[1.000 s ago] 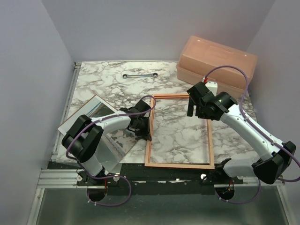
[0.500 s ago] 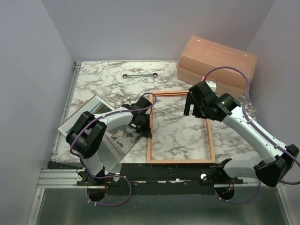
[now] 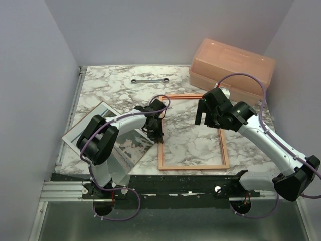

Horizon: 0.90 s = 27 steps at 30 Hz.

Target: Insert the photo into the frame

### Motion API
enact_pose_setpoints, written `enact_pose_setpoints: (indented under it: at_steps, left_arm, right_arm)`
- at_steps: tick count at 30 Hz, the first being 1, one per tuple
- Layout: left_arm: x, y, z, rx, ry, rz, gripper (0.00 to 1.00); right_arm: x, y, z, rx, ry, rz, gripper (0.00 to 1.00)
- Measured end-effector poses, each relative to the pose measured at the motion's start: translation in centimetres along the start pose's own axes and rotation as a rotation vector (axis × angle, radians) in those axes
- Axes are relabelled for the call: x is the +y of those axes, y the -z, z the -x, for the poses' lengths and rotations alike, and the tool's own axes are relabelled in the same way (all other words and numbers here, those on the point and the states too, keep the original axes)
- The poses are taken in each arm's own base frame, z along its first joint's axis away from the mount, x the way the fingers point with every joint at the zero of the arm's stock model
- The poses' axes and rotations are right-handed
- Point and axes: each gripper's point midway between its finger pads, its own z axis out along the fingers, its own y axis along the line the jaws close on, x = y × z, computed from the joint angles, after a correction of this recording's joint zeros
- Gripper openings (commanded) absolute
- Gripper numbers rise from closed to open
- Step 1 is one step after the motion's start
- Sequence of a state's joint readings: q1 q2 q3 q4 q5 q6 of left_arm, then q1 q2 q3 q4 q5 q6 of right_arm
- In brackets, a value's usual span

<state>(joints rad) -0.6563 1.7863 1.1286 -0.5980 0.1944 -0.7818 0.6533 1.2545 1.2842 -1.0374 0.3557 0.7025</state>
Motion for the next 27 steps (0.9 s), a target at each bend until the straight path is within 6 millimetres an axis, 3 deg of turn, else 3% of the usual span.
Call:
enact_pose_setpoints:
  at_steps: [16, 23, 27]
  left_arm:
    - [-0.5, -0.1, -0.3, -0.002, -0.031, 0.065, 0.00]
    - [-1.8, -0.4, -0.4, -0.003, -0.037, 0.062, 0.00]
    - [-2.4, -0.6, -0.7, -0.001, -0.049, 0.057, 0.23]
  right_arm:
    - [0.2, -0.6, -0.5, 0.012, 0.001, 0.008, 1.00]
    - [0.2, -0.6, -0.7, 0.020, 0.002, 0.013, 1.00]
    - [0.3, -0.7, -1.0, 0.027, 0.003, 0.019, 1.00]
